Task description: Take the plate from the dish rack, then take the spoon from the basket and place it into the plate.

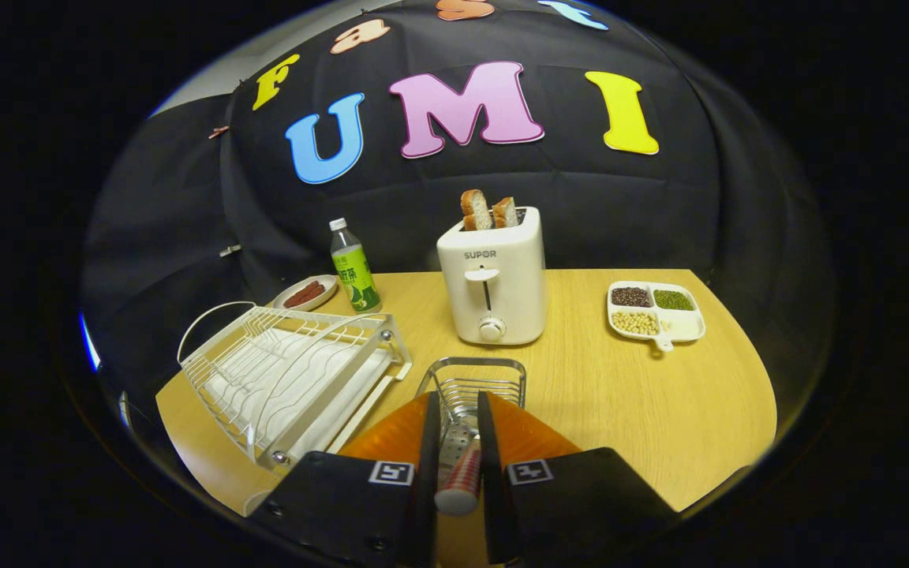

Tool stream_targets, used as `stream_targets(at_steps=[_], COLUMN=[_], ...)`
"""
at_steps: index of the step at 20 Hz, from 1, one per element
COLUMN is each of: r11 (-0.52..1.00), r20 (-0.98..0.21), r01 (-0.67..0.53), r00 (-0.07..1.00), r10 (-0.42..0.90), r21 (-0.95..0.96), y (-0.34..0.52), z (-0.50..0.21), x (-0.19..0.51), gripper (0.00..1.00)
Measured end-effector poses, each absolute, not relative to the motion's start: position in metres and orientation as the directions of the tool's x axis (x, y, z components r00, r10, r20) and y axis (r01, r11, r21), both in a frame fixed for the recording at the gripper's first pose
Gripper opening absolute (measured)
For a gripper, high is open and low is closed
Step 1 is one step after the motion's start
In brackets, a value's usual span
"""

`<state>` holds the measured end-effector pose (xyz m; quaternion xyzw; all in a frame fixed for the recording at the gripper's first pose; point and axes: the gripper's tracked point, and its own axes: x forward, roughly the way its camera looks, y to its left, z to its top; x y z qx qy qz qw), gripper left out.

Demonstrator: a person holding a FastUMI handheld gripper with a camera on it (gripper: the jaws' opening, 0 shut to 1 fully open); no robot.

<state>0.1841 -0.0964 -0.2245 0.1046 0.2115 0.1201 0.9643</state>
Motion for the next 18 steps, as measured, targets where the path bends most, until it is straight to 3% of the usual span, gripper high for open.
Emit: stream_targets(at_steps=[1,8,18], r11=[0.951,0.950,0.902], r20=[-0.385,-0.367,-0.271], r01=[-0.190,-0.198,-0.342], r00=[0.881,0.888,0.871], r10=[0.275,0.278,0.410], r21=[0.243,0.240,0.264], y=[-0.095,-0.107,-0.104], z=[-0.225,-0.185,-0.098], x=[0.184,0.179,0.122], gripper=[0.24,0.22,0.22])
